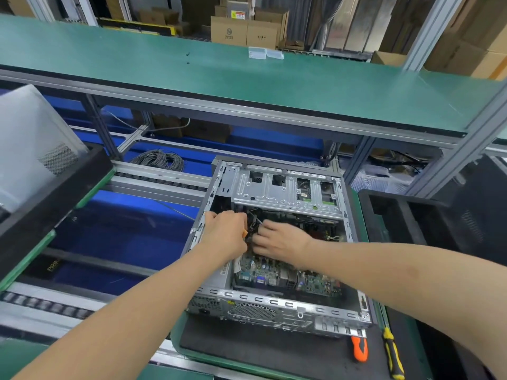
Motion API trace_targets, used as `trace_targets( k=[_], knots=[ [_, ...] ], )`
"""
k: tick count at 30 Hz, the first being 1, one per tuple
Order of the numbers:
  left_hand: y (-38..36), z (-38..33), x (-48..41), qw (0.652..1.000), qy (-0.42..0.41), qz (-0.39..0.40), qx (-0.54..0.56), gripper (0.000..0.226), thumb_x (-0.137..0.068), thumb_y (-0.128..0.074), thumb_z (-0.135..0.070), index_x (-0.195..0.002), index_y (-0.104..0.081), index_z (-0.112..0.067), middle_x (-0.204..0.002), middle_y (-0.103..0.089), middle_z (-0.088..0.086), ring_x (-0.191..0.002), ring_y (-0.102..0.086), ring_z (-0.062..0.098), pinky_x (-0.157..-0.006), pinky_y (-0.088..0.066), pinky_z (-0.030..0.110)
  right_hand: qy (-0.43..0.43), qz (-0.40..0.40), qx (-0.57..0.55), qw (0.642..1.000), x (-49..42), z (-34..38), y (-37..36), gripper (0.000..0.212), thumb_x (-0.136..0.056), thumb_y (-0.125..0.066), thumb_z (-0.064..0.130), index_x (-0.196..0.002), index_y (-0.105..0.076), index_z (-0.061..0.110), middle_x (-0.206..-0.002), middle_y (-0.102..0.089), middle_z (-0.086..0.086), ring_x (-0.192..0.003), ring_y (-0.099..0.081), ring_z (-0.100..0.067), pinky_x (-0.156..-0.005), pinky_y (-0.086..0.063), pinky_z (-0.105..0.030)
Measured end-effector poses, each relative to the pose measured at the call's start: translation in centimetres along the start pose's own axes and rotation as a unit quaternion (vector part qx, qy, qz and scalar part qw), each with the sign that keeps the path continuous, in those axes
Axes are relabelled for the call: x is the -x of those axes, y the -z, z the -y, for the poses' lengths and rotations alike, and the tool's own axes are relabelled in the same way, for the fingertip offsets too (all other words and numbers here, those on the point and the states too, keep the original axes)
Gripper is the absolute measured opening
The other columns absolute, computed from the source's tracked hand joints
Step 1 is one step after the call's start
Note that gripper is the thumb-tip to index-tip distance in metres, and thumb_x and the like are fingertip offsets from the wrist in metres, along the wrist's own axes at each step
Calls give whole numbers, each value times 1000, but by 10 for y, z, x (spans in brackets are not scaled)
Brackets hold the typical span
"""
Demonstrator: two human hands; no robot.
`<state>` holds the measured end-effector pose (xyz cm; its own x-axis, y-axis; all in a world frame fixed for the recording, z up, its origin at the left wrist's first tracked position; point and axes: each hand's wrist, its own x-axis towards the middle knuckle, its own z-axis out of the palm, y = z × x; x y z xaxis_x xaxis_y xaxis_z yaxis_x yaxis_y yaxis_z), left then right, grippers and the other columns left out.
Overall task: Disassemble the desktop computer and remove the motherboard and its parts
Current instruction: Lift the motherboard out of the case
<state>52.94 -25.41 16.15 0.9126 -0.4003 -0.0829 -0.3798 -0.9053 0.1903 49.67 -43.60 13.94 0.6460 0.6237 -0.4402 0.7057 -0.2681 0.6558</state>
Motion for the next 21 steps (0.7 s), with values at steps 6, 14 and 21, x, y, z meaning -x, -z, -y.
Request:
trace_targets(
  k=[6, 14, 21],
  knots=[
    [7, 1, 0, 998, -31, 49, -10, 18, -87, -66, -20, -96, -57, -33, -95, -66, -10, -99, -58, 16, -101, -31, 37, 29, -53, -29, 998, 16, -38, 9, 60, -88, -71, 23, -139, -42, 16, -127, -50, -6, -114, -52, -27, -111, -38, -43],
    [21, 20, -1, 988, -95, 119, 39, 21, -88, -65, -30, -106, -75, -32, -102, -71, -6, -100, -60, 18, -95, -39, 31, 43, -75, -67, 994, 23, -50, 15, 83, -69, -78, 16, -143, -40, 15, -130, -49, -10, -115, -51, -30, -112, -37, -44],
    [38, 35, -8, 981, -89, 79, 152, 19, -75, -86, -45, -79, -75, -30, -81, -71, -13, -79, -66, 6, -69, -54, 25, 44, -68, -110, 991, 26, -48, 19, 83, -74, -78, 14, -147, -36, 15, -135, -46, -10, -121, -47, -29, -110, -42, -41]
  ],
)
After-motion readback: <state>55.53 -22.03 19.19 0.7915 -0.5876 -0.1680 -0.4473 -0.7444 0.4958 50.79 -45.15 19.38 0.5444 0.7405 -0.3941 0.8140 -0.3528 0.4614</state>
